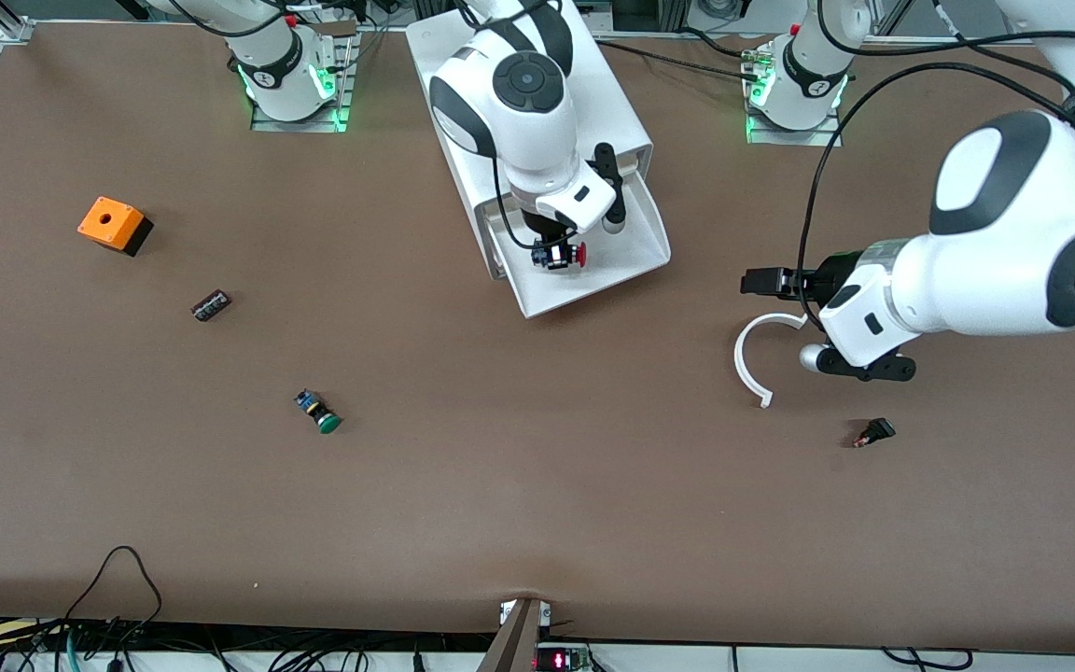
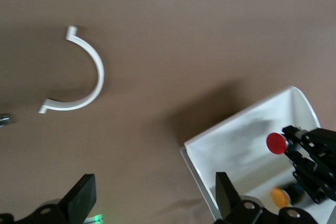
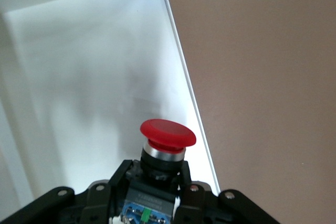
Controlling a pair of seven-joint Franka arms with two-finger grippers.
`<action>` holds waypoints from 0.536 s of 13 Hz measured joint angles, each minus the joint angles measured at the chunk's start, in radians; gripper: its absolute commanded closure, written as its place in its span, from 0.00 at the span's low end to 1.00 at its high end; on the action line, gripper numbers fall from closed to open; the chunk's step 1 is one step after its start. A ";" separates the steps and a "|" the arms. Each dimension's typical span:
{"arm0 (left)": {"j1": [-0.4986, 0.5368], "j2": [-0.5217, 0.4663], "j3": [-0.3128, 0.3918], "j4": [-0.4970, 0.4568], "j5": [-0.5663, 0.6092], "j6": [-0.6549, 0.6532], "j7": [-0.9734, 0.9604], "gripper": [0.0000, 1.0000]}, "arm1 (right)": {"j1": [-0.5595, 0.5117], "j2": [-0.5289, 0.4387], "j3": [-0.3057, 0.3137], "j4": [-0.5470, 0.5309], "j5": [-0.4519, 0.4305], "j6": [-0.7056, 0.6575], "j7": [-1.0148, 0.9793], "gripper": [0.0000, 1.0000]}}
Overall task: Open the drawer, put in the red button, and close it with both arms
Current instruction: 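Lower the red button into the drawer and open the right gripper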
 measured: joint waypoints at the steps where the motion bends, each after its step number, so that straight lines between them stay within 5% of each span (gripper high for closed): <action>1: -0.010 -0.003 0.000 0.007 0.054 0.000 -0.019 0.00 | 0.012 0.012 -0.012 0.008 0.000 0.000 0.000 0.90; 7: -0.002 0.019 0.028 0.060 0.121 0.007 -0.038 0.00 | 0.092 0.077 -0.082 0.045 0.000 0.010 0.000 0.89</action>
